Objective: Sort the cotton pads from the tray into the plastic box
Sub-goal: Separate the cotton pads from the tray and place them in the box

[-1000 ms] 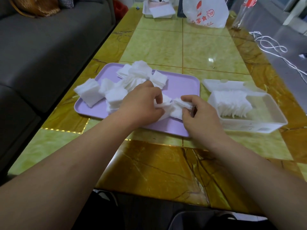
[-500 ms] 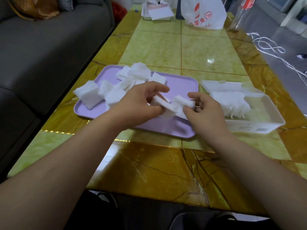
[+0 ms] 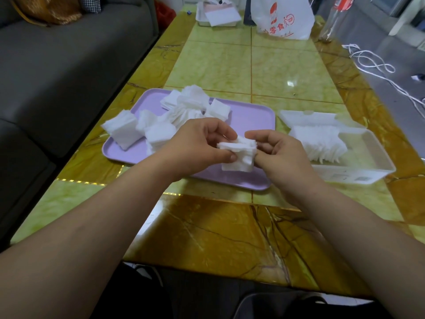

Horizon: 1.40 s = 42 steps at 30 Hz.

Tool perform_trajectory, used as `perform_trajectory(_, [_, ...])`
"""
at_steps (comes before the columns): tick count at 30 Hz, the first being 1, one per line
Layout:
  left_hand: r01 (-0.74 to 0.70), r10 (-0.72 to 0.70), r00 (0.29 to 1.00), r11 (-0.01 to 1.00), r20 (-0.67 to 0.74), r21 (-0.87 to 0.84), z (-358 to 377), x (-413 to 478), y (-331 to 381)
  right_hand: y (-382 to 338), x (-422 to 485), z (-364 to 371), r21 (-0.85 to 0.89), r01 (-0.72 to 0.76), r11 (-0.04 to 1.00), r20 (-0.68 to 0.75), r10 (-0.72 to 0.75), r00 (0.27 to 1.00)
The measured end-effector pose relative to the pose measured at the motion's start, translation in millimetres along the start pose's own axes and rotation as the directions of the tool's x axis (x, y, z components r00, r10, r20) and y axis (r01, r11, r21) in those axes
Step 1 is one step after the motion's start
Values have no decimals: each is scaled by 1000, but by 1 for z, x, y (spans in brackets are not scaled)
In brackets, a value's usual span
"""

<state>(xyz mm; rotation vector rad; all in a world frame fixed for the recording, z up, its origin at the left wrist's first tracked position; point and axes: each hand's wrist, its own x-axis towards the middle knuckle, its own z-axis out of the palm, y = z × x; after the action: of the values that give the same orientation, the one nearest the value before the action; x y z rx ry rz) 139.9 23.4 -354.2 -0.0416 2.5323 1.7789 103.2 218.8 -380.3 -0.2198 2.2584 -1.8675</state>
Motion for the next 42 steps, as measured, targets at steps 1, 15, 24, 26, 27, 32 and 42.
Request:
perform_trajectory(1, [1,-1,1000,1000,-4,9,0,0,0,-1,0,0,-3,3,1000,21,-3,1000])
perform_trajectory(15, [-34,31,999,920,15,390,9,6,-8,-8,-8,2,-252,100,963,95,-78,992])
perform_trajectory(24, [-33,13,999,907,51,419,19,6,-13,-4,-14,21,-295,-32,955,80,58,995])
perform_trajectory(26, [-47,22,998,898,62,438,25,5,-12,-4,-15,22,-284,-50,957,99,81,992])
perform_trajectory(27, [-62,36,997,889,66,454,26,5,-11,-4,-16,22,-277,-52,959,107,85,991])
perform_trajectory(32, [-100,61,992,909,108,404,16,6,-11,-4,-14,16,-392,80,916,97,-45,994])
perform_trajectory(42, [82,30,985,783,-170,617,1,22,-32,3,-7,8,-412,112,904,-127,-178,976])
